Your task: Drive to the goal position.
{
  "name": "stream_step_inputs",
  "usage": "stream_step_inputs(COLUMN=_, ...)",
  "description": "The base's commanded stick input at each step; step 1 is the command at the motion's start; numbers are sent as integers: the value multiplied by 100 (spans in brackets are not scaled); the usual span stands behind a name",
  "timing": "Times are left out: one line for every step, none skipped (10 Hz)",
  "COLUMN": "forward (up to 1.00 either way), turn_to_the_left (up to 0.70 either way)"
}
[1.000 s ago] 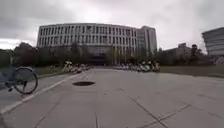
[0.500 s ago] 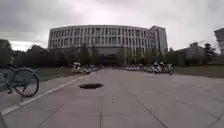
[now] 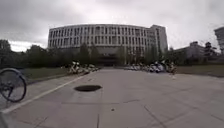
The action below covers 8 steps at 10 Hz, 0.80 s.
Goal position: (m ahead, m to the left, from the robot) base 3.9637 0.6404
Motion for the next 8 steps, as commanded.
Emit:
stream_step_inputs(forward=70, turn_to_the_left=0)
stream_step_inputs(forward=70, turn_to_the_left=0)
stream_step_inputs(forward=70, turn_to_the_left=0)
stream_step_inputs(forward=70, turn_to_the_left=0)
stream_step_inputs(forward=70, turn_to_the_left=0)
stream_step_inputs(forward=70, turn_to_the_left=0)
stream_step_inputs(forward=70, turn_to_the_left=0)
stream_step_inputs(forward=70, turn_to_the_left=0)
